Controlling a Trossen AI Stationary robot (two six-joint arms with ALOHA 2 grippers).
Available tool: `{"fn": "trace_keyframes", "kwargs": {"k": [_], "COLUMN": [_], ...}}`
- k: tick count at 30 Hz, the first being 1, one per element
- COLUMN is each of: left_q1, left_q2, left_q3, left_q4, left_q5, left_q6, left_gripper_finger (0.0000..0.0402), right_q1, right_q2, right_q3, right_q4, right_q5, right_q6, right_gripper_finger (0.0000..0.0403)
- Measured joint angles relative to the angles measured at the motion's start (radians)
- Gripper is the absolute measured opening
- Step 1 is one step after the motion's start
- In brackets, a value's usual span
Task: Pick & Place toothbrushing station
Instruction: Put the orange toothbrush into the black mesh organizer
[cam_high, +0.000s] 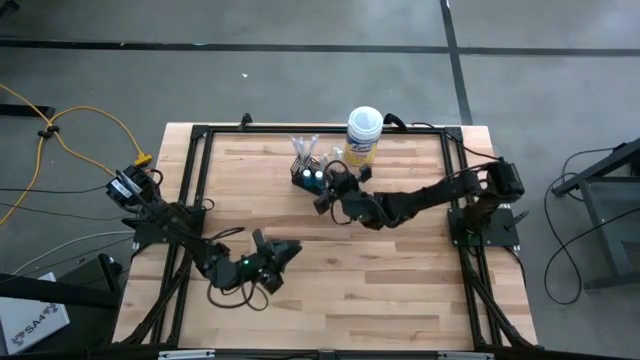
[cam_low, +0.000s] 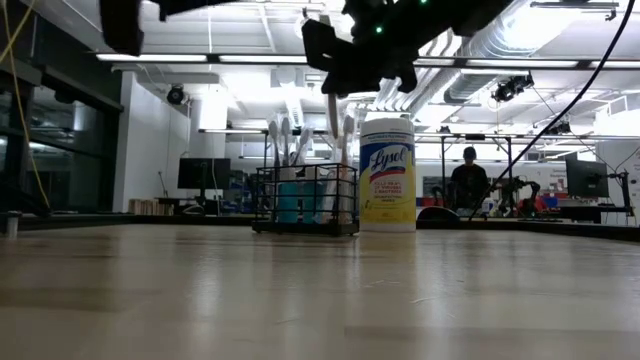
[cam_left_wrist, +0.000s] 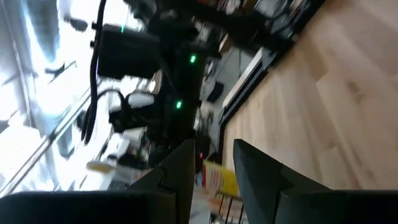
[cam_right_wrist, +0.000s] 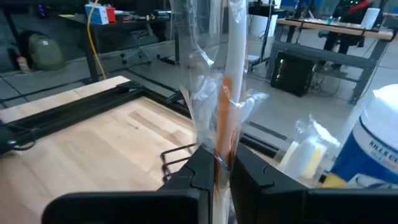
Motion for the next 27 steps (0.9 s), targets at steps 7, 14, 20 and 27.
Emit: {"fn": "trace_keyframes", "kwargs": {"k": [7,14,20,27], "left_q1": [0.031,0.044,0.044,0.053], "left_q2": [0.0,0.0,0.0,0.0], "left_q3": [-0.001,-0.001,-0.001,-0.001], "left_q4": [-0.001,-0.001,-0.001,-0.001], "left_q5": [-0.054,-0.065,-0.062,-0.055], "left_q6": [-0.02,-0.045,-0.051,-0.052], "left_gripper_finger": [0.0103,0.0103,0.0103,0.0103], "right_q1": [-0.064,-0.085,-0.086,-0.087], "right_q2": [0.0,0.001,0.001,0.005], "right_q3": [-0.019,-0.165,-0.28,-0.309], "right_q4": [0.033,0.26,0.469,0.503], "right_q5": [-0.023,-0.021,-0.017,-0.048], "right_q6": [-0.026,-0.023,-0.051,-0.051], "right_gripper_finger": [0.002,0.002,0.002,0.002]}}
